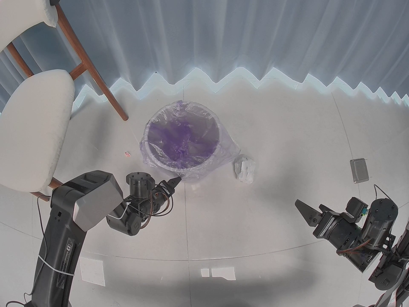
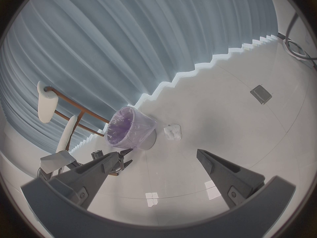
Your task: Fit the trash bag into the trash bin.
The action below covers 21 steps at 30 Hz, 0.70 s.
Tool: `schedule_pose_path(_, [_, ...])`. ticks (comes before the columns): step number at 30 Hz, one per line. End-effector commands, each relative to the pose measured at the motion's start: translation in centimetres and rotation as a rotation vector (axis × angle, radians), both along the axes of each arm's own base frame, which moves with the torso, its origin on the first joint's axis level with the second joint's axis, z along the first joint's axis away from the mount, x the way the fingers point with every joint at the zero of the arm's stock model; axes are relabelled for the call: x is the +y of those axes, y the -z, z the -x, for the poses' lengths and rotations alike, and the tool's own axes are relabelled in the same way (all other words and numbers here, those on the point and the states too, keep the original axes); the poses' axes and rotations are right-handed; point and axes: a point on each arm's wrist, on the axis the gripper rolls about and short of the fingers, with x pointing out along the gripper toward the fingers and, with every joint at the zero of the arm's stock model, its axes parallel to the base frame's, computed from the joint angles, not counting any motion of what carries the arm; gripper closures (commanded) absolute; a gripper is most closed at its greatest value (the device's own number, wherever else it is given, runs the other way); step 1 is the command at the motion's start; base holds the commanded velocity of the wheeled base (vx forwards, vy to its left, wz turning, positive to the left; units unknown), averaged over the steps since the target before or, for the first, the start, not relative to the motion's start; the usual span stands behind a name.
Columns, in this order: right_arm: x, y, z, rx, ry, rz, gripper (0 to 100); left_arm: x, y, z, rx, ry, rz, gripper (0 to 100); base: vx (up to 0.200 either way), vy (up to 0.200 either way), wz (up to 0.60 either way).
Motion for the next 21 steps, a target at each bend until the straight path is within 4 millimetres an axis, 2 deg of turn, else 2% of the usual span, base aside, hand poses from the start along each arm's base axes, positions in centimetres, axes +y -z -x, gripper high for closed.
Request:
schedule_pose_path(1, [-0.1,0.3,0.3,0.022,-0.001,0.009,0,0.1,0.7,-0.7,0.007,-0.007,-0.001,0,0.0,0.0,0.0])
schedule_pose_path(9, [-0.1,0.4,0.3,0.029,0.001,0.011,0,0.1,2.3,-1.0,0.031,-0.007,-0.007,0,0.0,0.0,0.0])
schedule_pose_path(16, [-0.1,0.5,0.3,0.032,0.001,0.013,0,0.1,2.2,-0.9,0.037,-0.007,0.002,0,0.0,0.0,0.0])
schedule_pose_path(17, [-0.1,0.5,0.3,0.034,0.001,0.013,0,0.1,1.9,-0.6,0.042,-0.006,0.002,0,0.0,0.0,0.0])
schedule_pose_path(21, [-0.1,0.5,0.2,0.035,0.001,0.012,0,0.0,-1.4,1.5,0.058,0.024,0.006,0,0.0,0.0,0.0])
